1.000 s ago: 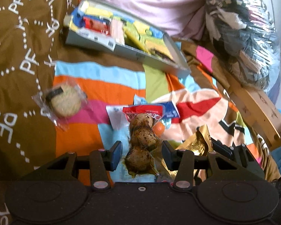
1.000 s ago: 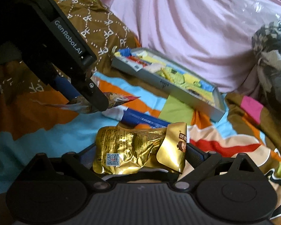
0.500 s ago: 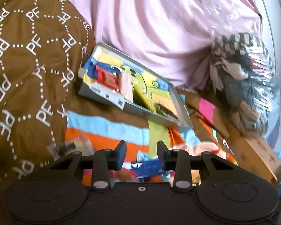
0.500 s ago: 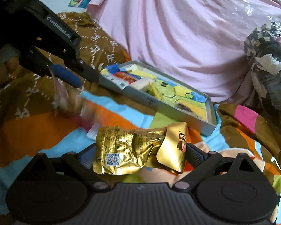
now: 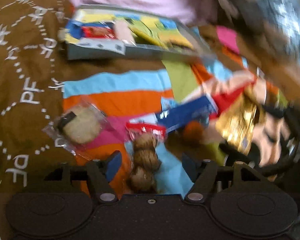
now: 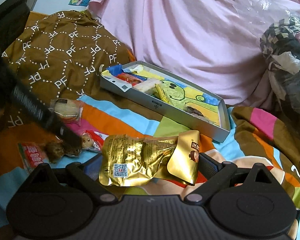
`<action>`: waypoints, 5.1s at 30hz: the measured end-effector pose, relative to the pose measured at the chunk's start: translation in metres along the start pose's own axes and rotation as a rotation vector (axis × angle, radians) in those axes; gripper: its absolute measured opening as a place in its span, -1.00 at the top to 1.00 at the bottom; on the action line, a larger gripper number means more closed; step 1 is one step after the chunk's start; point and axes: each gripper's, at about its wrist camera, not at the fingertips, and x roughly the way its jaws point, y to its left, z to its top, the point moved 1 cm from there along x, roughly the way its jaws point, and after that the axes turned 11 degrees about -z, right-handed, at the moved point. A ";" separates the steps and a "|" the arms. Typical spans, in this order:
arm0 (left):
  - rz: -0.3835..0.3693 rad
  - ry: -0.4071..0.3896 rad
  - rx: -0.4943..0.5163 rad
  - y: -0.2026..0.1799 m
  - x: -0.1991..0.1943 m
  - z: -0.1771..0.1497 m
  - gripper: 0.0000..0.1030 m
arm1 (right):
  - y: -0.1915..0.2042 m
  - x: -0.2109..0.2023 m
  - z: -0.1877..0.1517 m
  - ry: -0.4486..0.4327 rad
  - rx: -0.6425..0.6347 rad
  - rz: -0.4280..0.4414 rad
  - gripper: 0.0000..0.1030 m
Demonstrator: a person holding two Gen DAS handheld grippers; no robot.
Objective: Organize snacks
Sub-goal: 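Lift the quail-egg pack and gold foil pack and carry both toward the tray, then lower both packs into the tray and open both grippers, then withdraw both grippers from the tray toward the remaining snacks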
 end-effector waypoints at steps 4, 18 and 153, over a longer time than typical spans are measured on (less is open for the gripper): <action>0.043 0.068 0.033 0.001 0.021 -0.001 -0.41 | -0.005 -0.001 -0.001 -0.004 -0.002 -0.012 -0.91; 0.027 0.020 -0.054 0.007 0.012 -0.003 0.12 | -0.014 -0.010 -0.005 -0.017 0.009 -0.018 -0.91; 0.468 -0.197 -0.182 0.006 -0.082 -0.031 -0.98 | 0.012 -0.003 0.011 0.302 0.320 0.176 -1.00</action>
